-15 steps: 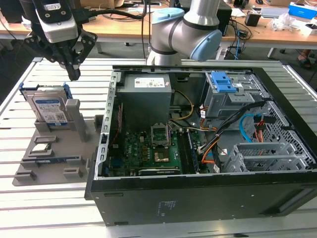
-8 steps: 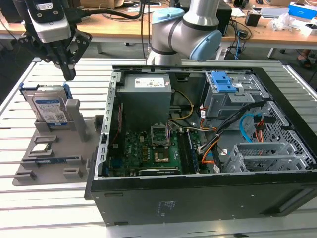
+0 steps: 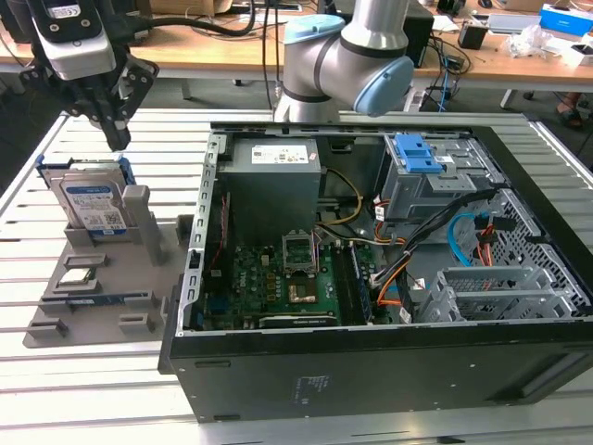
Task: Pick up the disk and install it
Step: 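Reach for the disk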
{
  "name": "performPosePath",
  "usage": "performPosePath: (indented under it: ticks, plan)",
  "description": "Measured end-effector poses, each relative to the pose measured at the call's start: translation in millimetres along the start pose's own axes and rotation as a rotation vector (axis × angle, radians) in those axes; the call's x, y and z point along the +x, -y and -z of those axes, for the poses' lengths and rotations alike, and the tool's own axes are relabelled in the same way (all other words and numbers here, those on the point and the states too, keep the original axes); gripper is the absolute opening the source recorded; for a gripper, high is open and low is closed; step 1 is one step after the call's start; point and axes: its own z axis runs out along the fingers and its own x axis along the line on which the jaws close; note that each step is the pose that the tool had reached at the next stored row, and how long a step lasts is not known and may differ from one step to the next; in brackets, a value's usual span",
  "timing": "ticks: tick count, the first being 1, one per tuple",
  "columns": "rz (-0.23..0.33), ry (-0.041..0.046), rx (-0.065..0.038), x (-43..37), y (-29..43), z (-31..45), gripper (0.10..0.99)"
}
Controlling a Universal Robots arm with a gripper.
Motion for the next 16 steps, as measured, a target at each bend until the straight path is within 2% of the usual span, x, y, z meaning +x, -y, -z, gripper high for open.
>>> performPosePath:
  ticks: [9,16]
  plan:
    - [0.0,0.0,0.0,15.3,1.2,0.4,0.106]
    - [0.0,0.0,0.0,33.8,2.5,0.9,0.106]
